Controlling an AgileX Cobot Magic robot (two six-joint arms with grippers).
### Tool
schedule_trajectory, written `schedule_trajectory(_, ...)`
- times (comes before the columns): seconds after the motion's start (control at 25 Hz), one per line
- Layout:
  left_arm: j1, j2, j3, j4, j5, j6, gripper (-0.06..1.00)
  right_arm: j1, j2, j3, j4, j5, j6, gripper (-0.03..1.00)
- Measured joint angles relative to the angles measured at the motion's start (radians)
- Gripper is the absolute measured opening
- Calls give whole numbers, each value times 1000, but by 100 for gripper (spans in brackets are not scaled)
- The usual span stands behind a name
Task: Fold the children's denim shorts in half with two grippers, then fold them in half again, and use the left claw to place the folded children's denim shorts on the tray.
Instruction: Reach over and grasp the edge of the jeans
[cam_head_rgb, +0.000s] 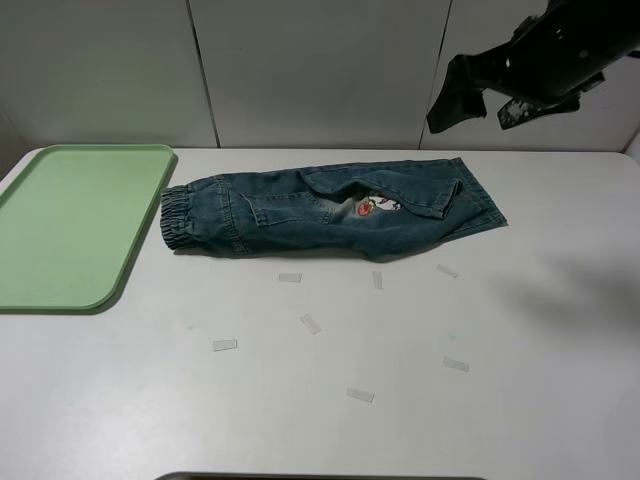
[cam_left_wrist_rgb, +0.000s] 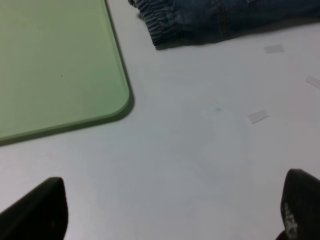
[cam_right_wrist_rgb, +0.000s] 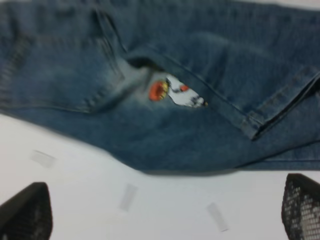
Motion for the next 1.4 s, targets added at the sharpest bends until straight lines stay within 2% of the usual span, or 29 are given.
schedule_trajectory(0.28,0,0,0,0,0,0,84,-26,234,-146,-97,-20,-8,69)
schedule_trajectory(0.56,0,0,0,0,0,0,84,-93,378,-213,-106,-21,-12,69)
schedule_trajectory(1.04,0,0,0,0,-3,0,84,-210,584,-394,5,-16,-28,69)
schedule_trajectory(1.4,0,0,0,0,-3,0,84,-242,722,-520,15,-17,-31,69)
